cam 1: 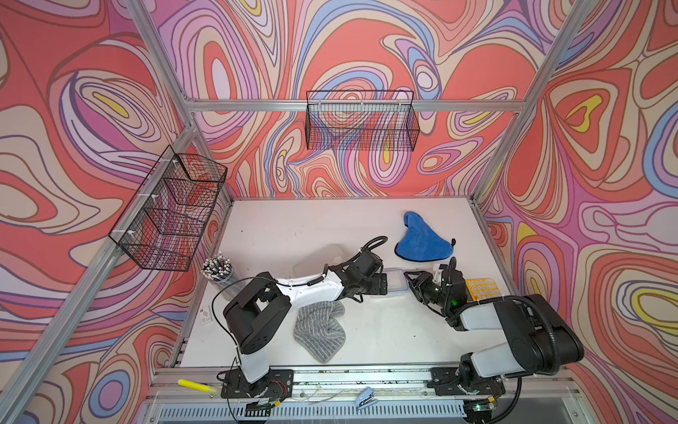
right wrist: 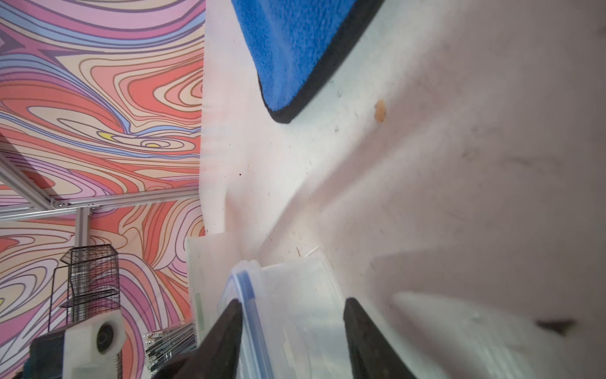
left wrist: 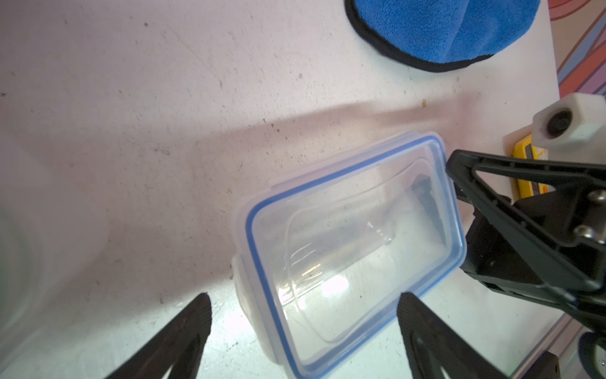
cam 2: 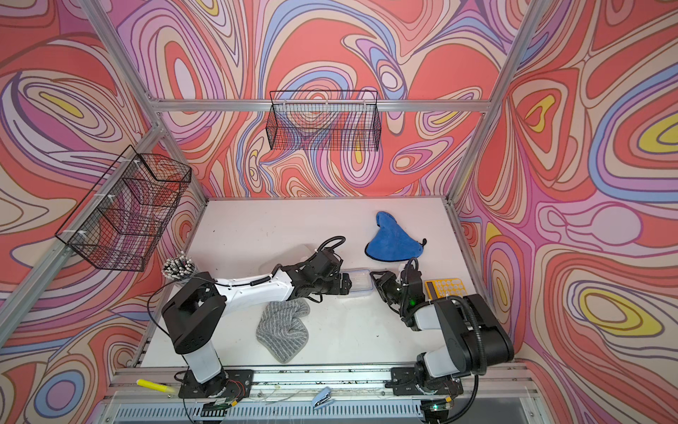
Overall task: Wipe the insides of the lunch boxes
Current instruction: Open the fastener of the lunch box.
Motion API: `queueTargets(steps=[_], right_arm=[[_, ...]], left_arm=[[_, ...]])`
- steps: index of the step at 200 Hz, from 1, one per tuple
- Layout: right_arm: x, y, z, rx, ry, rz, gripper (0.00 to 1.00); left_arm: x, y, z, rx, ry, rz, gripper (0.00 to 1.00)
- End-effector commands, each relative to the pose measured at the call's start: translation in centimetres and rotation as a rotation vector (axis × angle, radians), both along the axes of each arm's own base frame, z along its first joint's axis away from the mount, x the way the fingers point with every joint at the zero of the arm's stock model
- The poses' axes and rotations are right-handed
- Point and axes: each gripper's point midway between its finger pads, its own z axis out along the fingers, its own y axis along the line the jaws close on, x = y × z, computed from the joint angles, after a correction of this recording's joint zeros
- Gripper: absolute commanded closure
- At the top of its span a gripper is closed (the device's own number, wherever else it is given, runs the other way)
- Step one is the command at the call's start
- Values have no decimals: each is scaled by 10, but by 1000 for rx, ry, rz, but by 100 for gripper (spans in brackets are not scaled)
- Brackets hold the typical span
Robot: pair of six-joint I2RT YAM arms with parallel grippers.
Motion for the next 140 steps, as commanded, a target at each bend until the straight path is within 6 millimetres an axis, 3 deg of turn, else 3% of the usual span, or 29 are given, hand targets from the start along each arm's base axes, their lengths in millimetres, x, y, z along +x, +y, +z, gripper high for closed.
queueTargets(steps=[1, 55, 140], right_arm=[[1, 3, 3, 73, -11, -18, 52], [3, 0, 3, 137, -32, -60, 56], [6, 1, 21, 256, -102, -95, 61]], left_arm=[[4, -5, 9, -48, 4, 25, 9], [3, -7, 2, -72, 25, 52, 11], [1, -2, -11, -58, 54, 85, 13]])
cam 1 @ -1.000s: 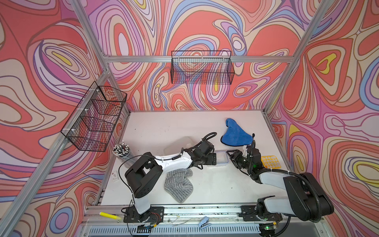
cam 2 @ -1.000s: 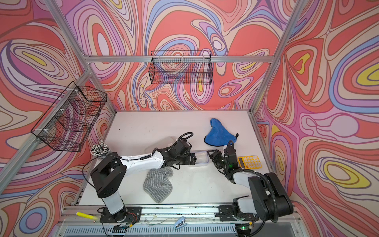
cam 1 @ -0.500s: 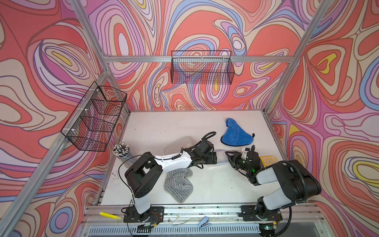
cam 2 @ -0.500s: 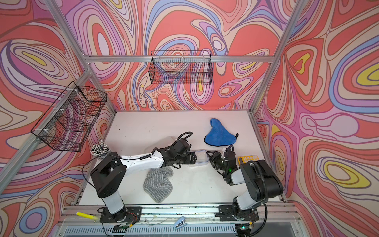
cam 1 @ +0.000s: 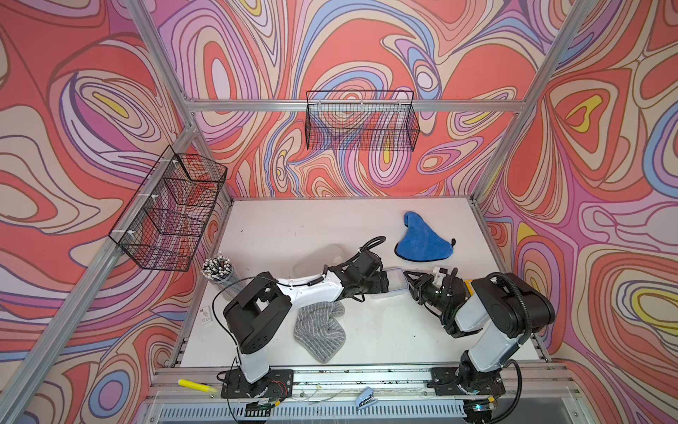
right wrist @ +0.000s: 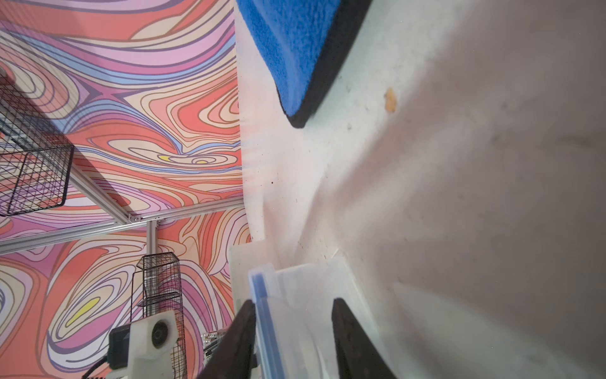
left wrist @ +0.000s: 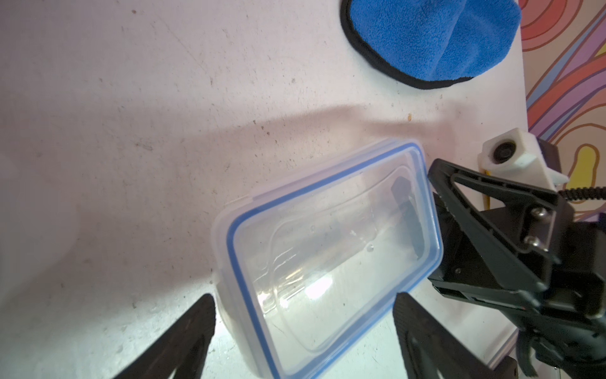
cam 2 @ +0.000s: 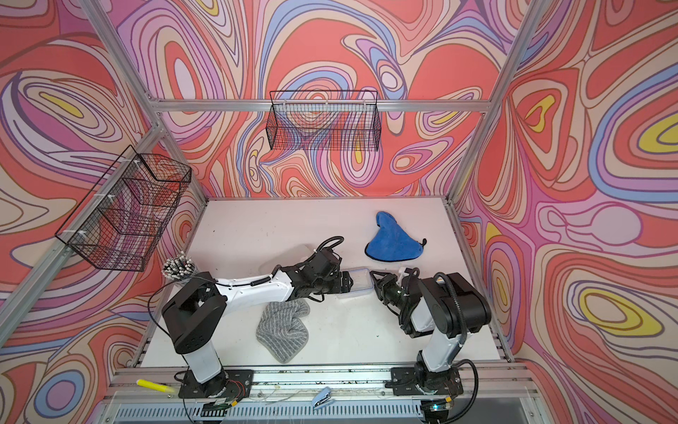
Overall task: Wipe the insides of the lunch boxes
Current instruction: Open the fastener of the lunch box.
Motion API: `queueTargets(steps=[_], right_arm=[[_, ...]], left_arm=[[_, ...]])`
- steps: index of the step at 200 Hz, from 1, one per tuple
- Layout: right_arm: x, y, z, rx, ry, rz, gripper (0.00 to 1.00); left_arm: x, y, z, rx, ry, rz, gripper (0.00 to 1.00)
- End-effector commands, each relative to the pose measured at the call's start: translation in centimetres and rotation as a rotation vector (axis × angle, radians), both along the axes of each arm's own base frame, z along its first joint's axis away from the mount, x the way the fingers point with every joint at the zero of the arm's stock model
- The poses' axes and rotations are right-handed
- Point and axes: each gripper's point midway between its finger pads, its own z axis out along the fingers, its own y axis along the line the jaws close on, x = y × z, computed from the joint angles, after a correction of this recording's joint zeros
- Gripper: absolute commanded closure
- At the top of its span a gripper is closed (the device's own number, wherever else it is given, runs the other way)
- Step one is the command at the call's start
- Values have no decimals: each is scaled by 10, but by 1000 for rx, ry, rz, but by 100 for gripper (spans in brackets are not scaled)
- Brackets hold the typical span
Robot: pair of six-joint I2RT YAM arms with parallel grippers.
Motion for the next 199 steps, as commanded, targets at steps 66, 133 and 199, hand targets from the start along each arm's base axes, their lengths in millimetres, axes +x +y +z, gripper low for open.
queueTargets(steps=[66, 133, 199], right_arm=[[3, 3, 28, 61, -56, -3, 63], [2, 7, 20, 22, -33, 35, 65], [3, 10, 24, 82, -80, 26, 75]], left_arm=[[4, 2, -18, 16, 36, 54, 14], [8, -8, -19, -9, 35, 42, 14], [6, -8, -24, -1, 52, 38, 14]])
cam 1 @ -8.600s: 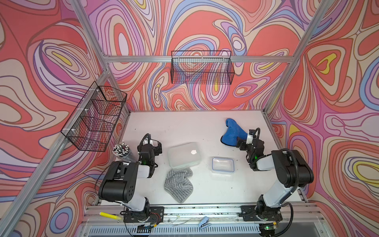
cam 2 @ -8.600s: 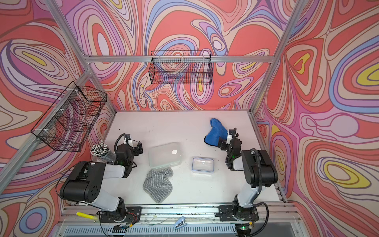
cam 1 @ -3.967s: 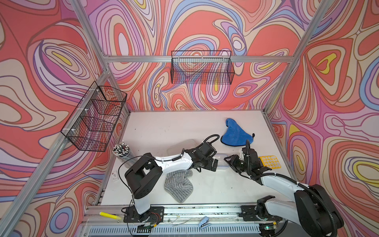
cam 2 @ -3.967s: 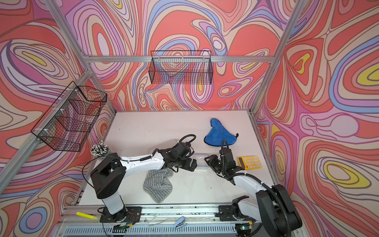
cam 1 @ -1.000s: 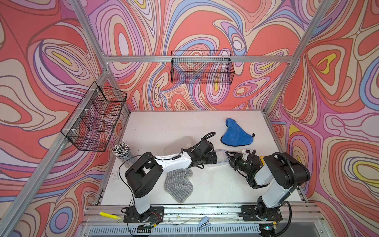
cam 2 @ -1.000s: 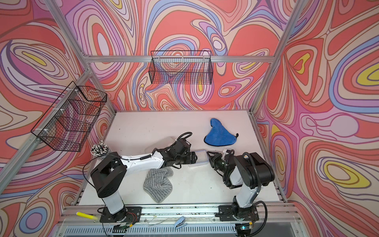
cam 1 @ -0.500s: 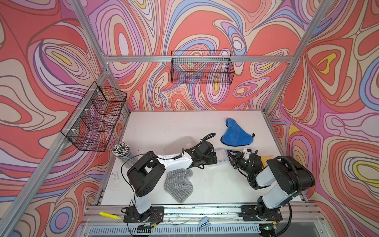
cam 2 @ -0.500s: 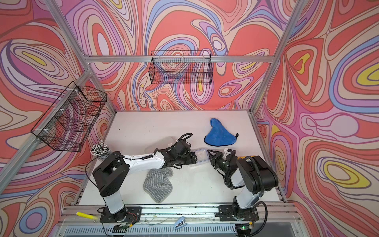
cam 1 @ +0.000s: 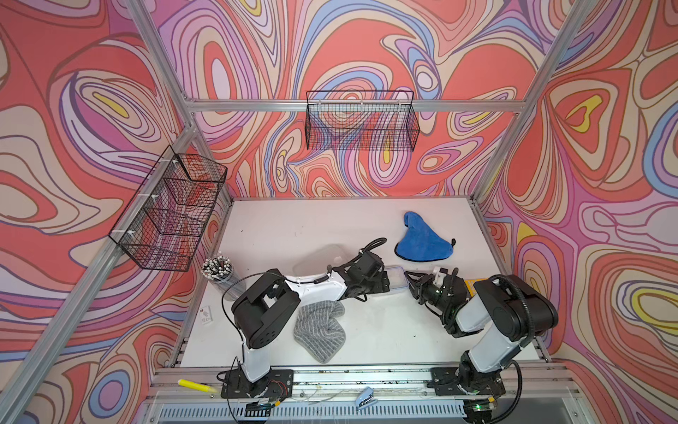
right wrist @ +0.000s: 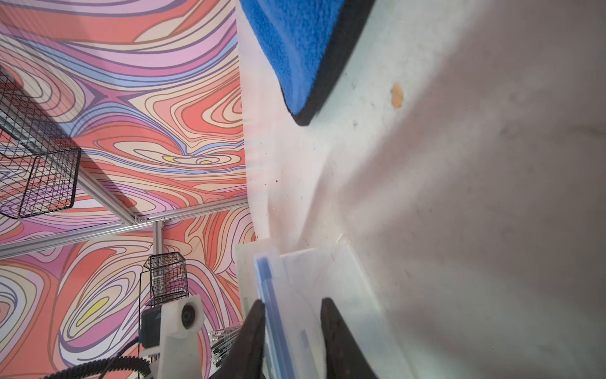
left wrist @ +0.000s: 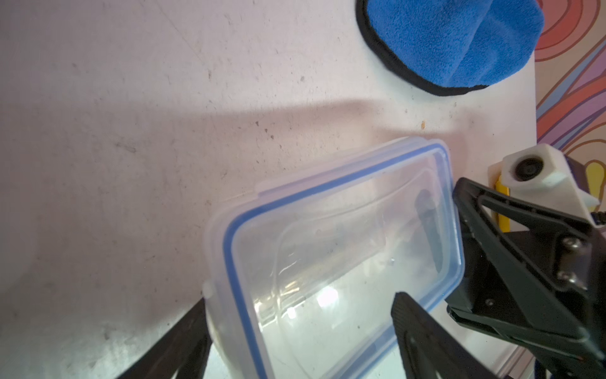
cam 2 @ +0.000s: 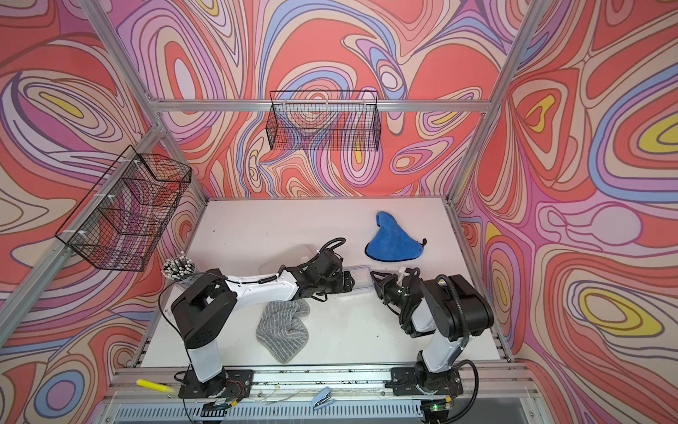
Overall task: Wipe the insides of the lunch boxes
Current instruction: Open the fastener of the lunch box.
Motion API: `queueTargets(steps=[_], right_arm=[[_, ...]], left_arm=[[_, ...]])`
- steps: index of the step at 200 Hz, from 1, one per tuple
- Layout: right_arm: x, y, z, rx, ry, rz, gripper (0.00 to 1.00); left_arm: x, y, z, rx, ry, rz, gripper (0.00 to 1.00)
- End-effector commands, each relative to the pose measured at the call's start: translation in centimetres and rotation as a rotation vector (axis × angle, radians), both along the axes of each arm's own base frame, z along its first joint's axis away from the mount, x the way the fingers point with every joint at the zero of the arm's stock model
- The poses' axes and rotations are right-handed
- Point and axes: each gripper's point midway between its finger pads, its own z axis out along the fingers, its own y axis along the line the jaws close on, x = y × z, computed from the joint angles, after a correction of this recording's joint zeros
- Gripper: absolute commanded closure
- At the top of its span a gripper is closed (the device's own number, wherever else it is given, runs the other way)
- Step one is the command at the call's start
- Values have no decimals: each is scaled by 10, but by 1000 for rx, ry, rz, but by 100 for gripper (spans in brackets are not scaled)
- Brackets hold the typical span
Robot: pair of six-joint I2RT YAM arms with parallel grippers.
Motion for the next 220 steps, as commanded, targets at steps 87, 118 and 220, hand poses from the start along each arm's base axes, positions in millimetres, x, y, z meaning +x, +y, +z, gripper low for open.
queueTargets(steps=[87, 118, 220], right_arm=[[-4, 2, 9, 50, -65, -29, 77], [-3, -1, 9, 36, -73, -45, 77], [-8, -1, 10, -90, -99, 3, 84]], left_arm=[[-4, 8, -20, 63, 52, 18, 15], [-3, 17, -23, 120, 46, 20, 15], [-6, 37, -36, 277, 27, -41, 14]])
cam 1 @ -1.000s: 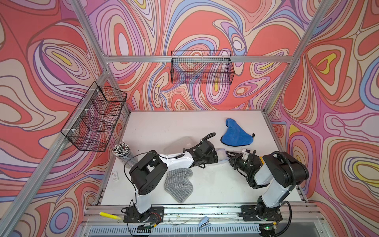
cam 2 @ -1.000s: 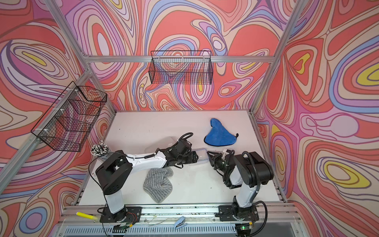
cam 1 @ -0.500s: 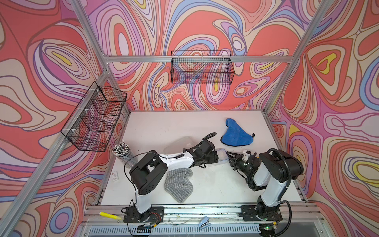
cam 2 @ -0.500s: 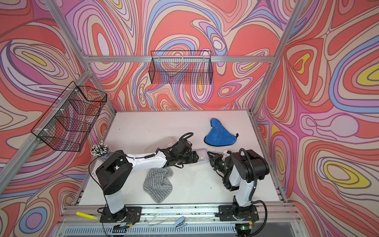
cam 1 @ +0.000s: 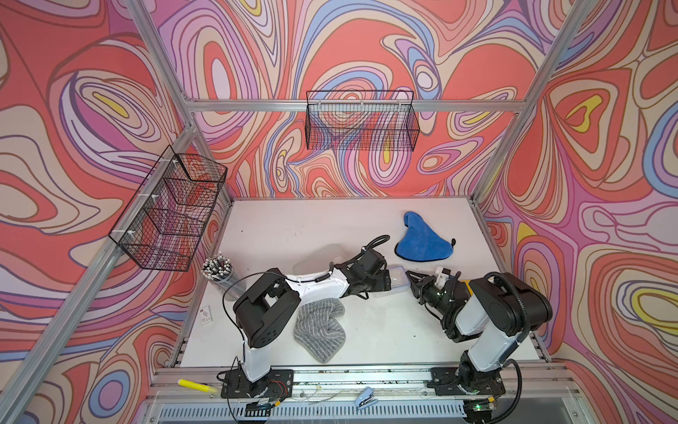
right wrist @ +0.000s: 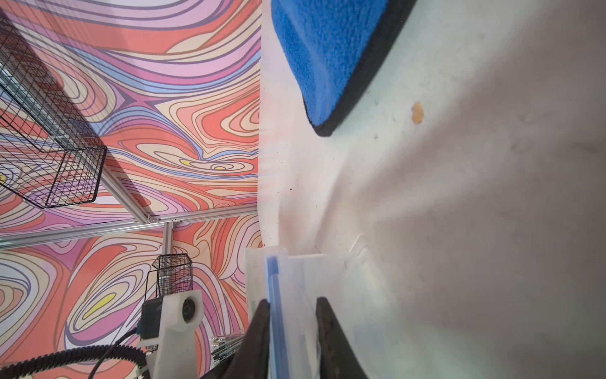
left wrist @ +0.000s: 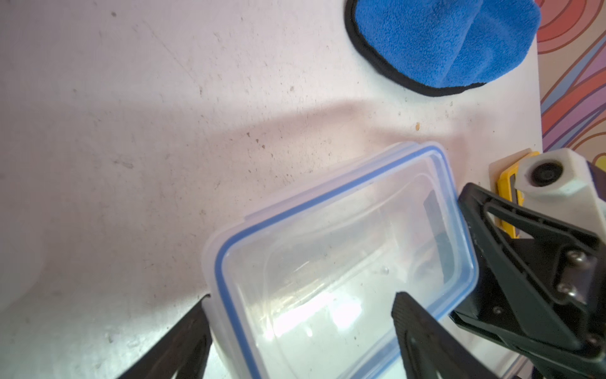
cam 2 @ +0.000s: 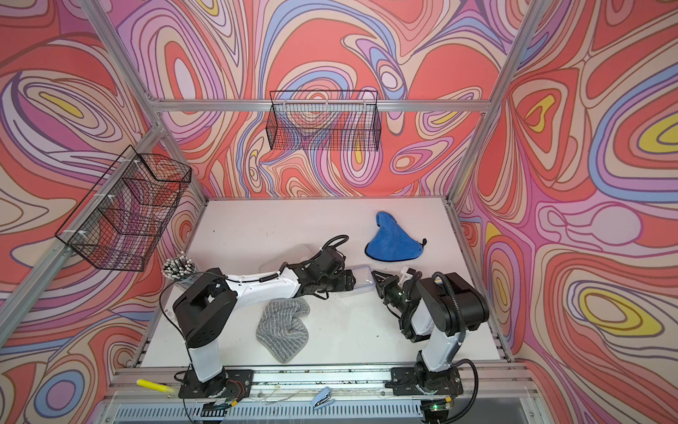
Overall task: Wipe the insides of the lunch boxes
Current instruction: Open the fastener of the lunch box.
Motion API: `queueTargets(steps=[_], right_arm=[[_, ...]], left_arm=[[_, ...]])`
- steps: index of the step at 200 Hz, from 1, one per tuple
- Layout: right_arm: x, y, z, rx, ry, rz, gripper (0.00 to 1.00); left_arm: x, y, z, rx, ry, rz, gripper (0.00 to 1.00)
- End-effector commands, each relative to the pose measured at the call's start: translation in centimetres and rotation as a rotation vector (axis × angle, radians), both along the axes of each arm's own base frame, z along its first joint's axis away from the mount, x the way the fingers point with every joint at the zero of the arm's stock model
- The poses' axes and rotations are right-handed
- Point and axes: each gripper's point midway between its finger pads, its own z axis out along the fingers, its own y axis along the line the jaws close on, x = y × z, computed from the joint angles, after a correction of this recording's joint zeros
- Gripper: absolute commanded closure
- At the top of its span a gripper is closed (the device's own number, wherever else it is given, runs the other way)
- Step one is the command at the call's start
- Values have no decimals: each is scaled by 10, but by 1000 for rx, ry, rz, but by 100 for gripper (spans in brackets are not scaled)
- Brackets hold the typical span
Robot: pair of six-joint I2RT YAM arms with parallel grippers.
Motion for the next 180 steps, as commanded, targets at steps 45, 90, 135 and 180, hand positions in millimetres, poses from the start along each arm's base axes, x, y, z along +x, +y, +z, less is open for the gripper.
queueTargets(steps=[45, 90, 135, 180], right_arm=[[-5, 3, 0, -116, 2, 48, 82], [-6, 0, 1, -129, 5, 33, 69], [-7, 0, 0, -163, 22, 46, 60], [-6, -3, -1, -252, 46, 64, 56]], left_arm=[[-11, 35, -36, 238, 21, -69, 14], [-9, 15, -19, 122, -24, -110, 13], [-4, 14, 10, 74, -84, -94, 11], [-1, 23, 32, 52, -125, -43, 8]])
